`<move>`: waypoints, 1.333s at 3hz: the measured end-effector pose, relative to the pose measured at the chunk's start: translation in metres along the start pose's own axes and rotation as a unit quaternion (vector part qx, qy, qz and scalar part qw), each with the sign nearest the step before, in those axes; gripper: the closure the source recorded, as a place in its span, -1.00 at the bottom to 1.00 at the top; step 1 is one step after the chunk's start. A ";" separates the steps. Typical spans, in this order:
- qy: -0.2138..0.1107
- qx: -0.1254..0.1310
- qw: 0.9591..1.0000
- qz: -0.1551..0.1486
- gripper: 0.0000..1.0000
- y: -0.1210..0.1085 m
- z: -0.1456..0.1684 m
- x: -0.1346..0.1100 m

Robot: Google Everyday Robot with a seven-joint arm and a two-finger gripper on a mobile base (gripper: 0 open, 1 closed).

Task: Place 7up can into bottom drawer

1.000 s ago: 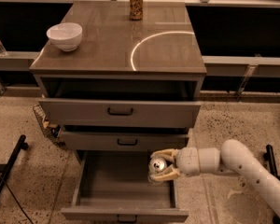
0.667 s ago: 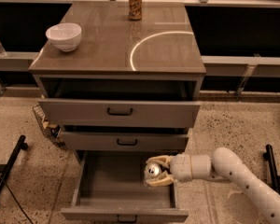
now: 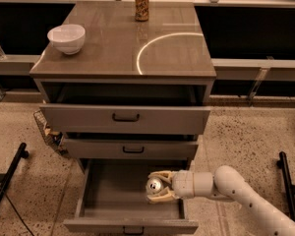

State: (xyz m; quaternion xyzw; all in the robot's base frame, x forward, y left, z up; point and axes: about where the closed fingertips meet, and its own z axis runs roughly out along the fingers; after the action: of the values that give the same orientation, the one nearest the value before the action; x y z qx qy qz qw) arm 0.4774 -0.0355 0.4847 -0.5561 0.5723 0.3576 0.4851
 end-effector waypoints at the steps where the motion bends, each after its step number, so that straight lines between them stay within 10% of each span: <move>1: -0.004 -0.006 1.000 0.004 1.00 0.001 0.012 0.012; 4: 0.002 -0.045 0.999 0.015 1.00 0.021 0.125 0.095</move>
Offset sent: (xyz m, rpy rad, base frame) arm 0.0114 0.0616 -0.0943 0.0203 0.0081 0.0889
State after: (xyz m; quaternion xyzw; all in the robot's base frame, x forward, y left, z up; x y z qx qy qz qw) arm 0.4849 0.0583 0.3574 -0.5693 0.5648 0.3897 0.4528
